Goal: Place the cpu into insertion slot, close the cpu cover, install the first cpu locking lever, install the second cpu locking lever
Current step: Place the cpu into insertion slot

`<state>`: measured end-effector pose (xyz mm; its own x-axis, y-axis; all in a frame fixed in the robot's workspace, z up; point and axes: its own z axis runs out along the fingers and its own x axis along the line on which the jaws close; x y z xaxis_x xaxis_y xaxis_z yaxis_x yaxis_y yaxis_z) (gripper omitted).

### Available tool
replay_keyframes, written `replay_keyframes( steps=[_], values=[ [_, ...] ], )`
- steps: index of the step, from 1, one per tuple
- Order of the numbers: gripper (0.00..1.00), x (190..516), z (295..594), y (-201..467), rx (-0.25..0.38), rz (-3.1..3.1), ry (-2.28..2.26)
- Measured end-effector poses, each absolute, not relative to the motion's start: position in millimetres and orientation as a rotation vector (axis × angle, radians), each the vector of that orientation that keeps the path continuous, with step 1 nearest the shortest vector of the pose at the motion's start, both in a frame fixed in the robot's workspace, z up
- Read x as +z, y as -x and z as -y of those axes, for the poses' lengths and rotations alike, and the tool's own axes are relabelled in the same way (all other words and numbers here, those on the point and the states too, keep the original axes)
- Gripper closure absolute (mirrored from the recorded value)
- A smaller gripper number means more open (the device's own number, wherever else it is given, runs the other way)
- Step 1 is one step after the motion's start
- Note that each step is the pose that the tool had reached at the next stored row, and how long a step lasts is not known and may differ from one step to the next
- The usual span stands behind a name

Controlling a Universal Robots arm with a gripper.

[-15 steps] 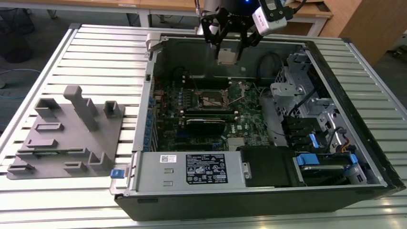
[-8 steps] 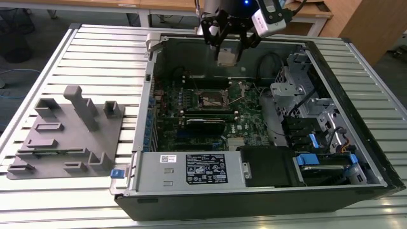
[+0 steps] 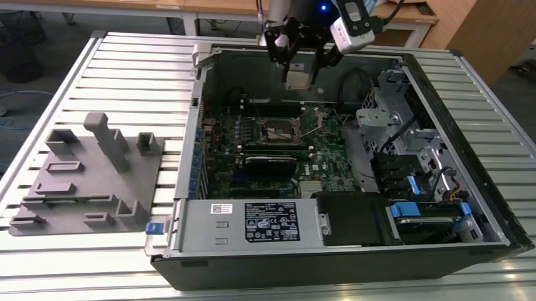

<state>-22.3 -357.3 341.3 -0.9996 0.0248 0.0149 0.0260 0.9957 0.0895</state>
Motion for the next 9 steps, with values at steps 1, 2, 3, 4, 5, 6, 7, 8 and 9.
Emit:
replay_keyframes(
  steps=[1, 2, 3, 4, 5, 6, 7, 8, 9],
  values=[
    [0.46, 339.6, 357.3, 22.3, -0.14, 3.125, 0.04],
    [0.46, 337.7, 357.3, 22.4, -0.141, 3.126, 0.04],
    [0.46, 335.9, 357.3, 22.5, -0.141, 3.128, 0.04],
    [0.46, 334.2, 357.3, 22.5, -0.141, 3.129, 0.039],
    [0.46, 332.7, 357.3, 22.6, -0.141, 3.13, 0.039],
    [0.46, 331.3, 357.3, 22.7, -0.141, 3.131, 0.039],
    [0.46, 330.0, 357.3, 22.7, -0.141, 3.132, 0.039],
    [0.46, 329.2, 357.3, 22.9, -0.141, 3.133, 0.039],
    [0.46, 328.5, 357.3, 23.1, -0.141, 3.134, 0.039]
  ],
)
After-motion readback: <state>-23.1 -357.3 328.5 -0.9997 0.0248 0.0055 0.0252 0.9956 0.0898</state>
